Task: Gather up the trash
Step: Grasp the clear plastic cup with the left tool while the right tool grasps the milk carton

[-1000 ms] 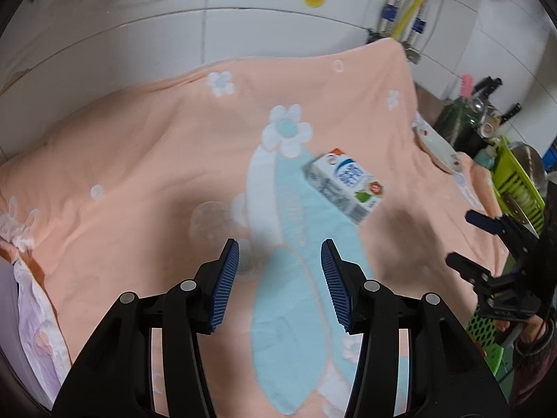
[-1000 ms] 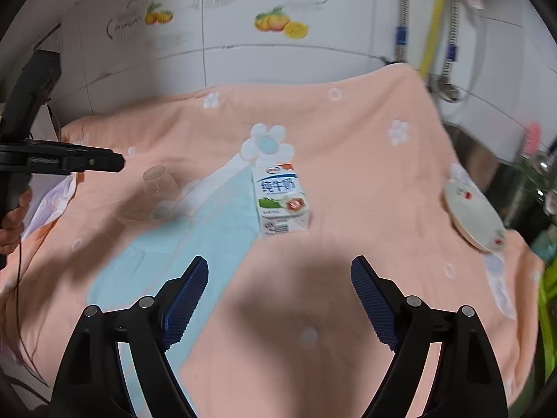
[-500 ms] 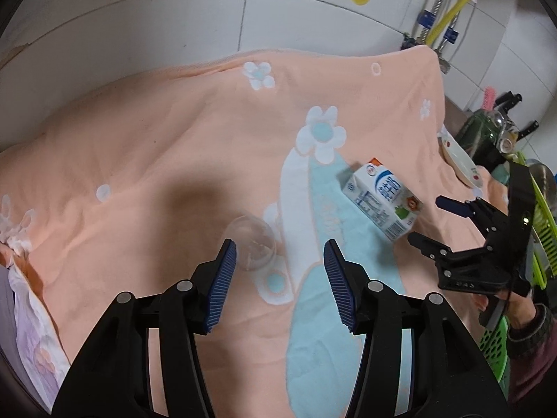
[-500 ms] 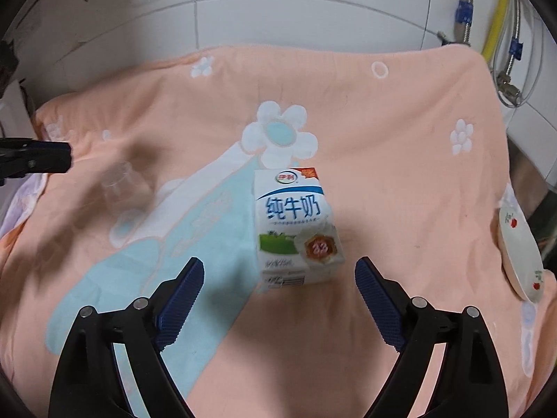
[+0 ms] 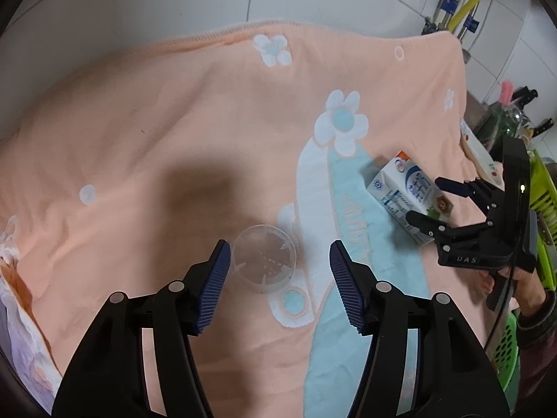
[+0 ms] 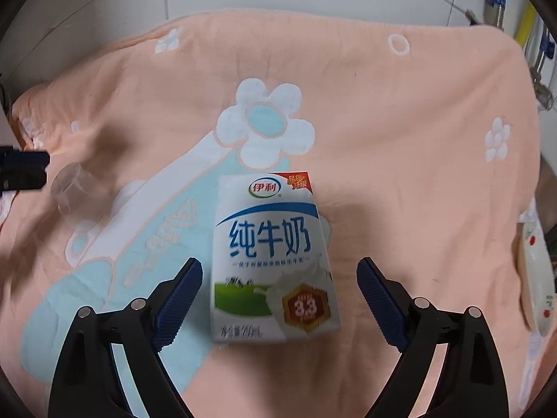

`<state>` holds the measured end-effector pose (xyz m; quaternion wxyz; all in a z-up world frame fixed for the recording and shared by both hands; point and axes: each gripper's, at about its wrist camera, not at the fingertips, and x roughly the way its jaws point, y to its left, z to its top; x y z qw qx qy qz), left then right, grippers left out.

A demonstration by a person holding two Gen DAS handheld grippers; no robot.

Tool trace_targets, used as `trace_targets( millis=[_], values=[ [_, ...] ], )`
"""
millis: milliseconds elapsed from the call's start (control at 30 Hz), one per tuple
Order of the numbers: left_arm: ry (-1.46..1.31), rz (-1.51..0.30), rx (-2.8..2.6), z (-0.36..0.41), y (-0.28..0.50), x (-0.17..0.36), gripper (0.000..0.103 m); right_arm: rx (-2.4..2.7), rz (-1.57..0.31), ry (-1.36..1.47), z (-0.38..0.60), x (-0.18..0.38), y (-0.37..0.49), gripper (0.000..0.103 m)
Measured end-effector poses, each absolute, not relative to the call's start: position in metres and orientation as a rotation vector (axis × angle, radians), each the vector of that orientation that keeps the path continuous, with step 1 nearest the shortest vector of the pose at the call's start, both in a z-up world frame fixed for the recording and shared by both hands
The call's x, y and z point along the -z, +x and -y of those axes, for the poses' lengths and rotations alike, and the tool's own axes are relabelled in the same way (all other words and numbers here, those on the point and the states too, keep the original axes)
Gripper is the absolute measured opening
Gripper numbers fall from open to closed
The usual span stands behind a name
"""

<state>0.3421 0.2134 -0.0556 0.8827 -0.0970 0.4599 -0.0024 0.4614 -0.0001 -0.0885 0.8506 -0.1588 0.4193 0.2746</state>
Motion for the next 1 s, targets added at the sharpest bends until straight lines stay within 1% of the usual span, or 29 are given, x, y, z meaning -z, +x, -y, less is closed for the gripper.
trace_targets(
  millis=[33, 200, 233, 267, 333, 400, 900, 1000],
  values=[
    [-0.198, -0.963, 0.0, -0.213, 0.344, 0.058, 0.066, -0.581, -0.889, -0.333, -0.001, 0.091, 0.464, 0.087],
    [-0.185, -0.982, -0.013, -0.213, 0.351, 0.068, 0.067, -0.595, -0.905, -0.319, -0.008, 0.097, 0.472, 0.087],
    [-0.183, -0.986, -0.013, -0.213, 0.352, 0.07, 0.068, -0.602, -0.907, -0.311, -0.009, 0.097, 0.472, 0.086],
    [-0.181, -0.992, -0.014, -0.212, 0.354, 0.072, 0.068, -0.607, -0.91, -0.308, -0.01, 0.098, 0.472, 0.083],
    [-0.176, -1.001, -0.019, -0.211, 0.356, 0.077, 0.069, -0.608, -0.923, -0.304, -0.012, 0.098, 0.472, 0.072],
    [-0.172, -1.007, -0.022, -0.211, 0.358, 0.081, 0.069, -0.612, -0.929, -0.288, -0.01, 0.097, 0.467, 0.067],
    [-0.172, -1.038, -0.053, -0.211, 0.376, 0.108, 0.069, -0.617, -0.912, -0.263, 0.007, 0.084, 0.44, 0.066],
    [-0.175, -1.041, -0.058, -0.212, 0.377, 0.112, 0.066, -0.618, -0.906, -0.262, 0.01, 0.08, 0.433, 0.066]
  ],
)
